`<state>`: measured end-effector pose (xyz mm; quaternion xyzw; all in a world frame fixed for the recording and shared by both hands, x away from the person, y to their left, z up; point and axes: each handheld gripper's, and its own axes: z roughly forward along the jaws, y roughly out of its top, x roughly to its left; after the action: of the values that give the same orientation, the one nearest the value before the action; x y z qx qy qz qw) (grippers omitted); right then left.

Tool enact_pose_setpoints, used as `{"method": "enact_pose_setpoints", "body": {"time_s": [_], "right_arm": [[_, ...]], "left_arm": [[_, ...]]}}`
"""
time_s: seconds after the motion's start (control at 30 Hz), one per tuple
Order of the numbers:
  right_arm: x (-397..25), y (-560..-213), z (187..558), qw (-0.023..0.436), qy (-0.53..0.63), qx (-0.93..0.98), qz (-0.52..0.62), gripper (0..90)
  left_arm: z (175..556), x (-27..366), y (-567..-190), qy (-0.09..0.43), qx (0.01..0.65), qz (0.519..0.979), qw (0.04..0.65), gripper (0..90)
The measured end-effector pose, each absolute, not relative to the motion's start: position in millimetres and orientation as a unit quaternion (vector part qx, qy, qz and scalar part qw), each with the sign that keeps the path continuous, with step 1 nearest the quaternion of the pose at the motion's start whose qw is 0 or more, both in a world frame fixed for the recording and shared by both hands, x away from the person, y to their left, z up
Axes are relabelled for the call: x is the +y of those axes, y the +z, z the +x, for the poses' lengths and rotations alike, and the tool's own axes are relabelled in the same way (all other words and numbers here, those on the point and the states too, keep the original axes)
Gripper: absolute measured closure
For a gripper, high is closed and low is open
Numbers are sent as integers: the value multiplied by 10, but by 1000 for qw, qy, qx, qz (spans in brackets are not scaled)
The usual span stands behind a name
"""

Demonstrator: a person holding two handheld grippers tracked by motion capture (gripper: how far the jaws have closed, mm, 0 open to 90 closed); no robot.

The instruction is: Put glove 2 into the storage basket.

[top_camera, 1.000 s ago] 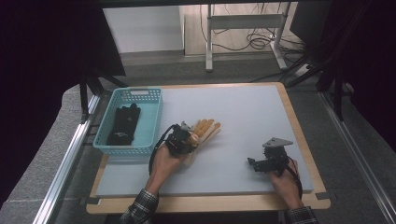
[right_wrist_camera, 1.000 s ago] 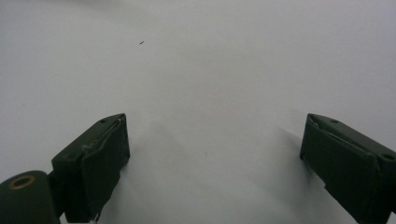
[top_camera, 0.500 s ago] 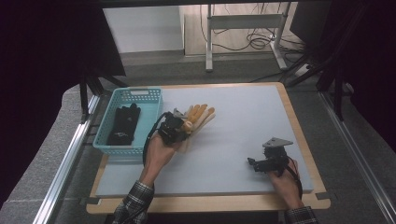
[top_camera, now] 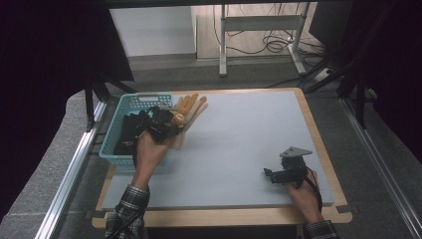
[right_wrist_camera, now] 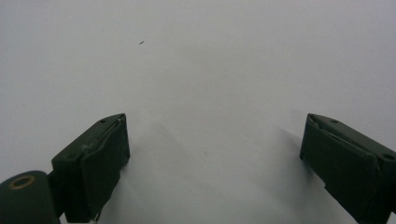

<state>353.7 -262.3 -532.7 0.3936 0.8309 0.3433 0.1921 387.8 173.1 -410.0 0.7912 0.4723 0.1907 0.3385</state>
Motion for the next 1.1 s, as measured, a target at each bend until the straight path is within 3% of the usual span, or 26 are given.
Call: {"method": "enact_pose_setpoints", "body": {"time_s": [0.53, 0.77, 1.1], "right_arm": [[-2624, -5326, 3537, 192, 343, 831, 394, 78], [-2623, -5326, 3537, 192, 343, 831, 394, 78], [-2624, -5326, 3538, 192, 344, 831, 394, 78]], "left_arm": [[3996, 2407, -4104, 226, 554, 754, 271, 734], [4169, 2599, -4346, 197, 590, 747, 235, 727], [4406, 2574, -4655, 163, 610, 748, 206, 724]]}}
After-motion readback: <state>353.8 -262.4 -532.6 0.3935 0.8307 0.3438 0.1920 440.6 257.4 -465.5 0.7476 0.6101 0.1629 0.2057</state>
